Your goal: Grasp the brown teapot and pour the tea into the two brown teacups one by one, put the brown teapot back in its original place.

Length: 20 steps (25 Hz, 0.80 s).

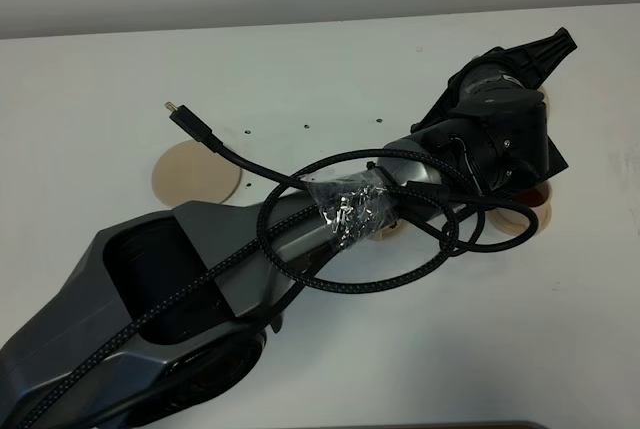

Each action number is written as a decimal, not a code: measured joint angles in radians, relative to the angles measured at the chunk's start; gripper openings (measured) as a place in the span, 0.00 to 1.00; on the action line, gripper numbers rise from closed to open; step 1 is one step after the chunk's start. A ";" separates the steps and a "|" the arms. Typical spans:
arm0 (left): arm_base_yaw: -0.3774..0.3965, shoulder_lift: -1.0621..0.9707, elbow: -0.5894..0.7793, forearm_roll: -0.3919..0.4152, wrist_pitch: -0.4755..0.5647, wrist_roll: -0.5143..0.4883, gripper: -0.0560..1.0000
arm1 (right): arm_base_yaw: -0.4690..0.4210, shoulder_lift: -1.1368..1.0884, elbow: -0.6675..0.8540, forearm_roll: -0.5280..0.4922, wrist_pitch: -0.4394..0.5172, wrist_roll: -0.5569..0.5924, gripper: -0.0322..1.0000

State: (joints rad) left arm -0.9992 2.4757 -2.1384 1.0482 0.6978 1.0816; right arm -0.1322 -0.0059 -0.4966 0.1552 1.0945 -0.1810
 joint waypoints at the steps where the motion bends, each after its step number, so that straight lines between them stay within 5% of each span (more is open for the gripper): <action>1: 0.000 0.000 0.000 0.000 -0.001 0.000 0.17 | 0.000 0.000 0.000 0.000 0.000 0.000 0.22; 20: 0.000 0.000 0.000 0.028 -0.015 0.053 0.17 | 0.000 0.000 0.000 0.000 0.000 0.000 0.22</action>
State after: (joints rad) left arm -0.9992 2.4757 -2.1384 1.0762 0.6829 1.1348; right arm -0.1322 -0.0059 -0.4966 0.1552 1.0945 -0.1810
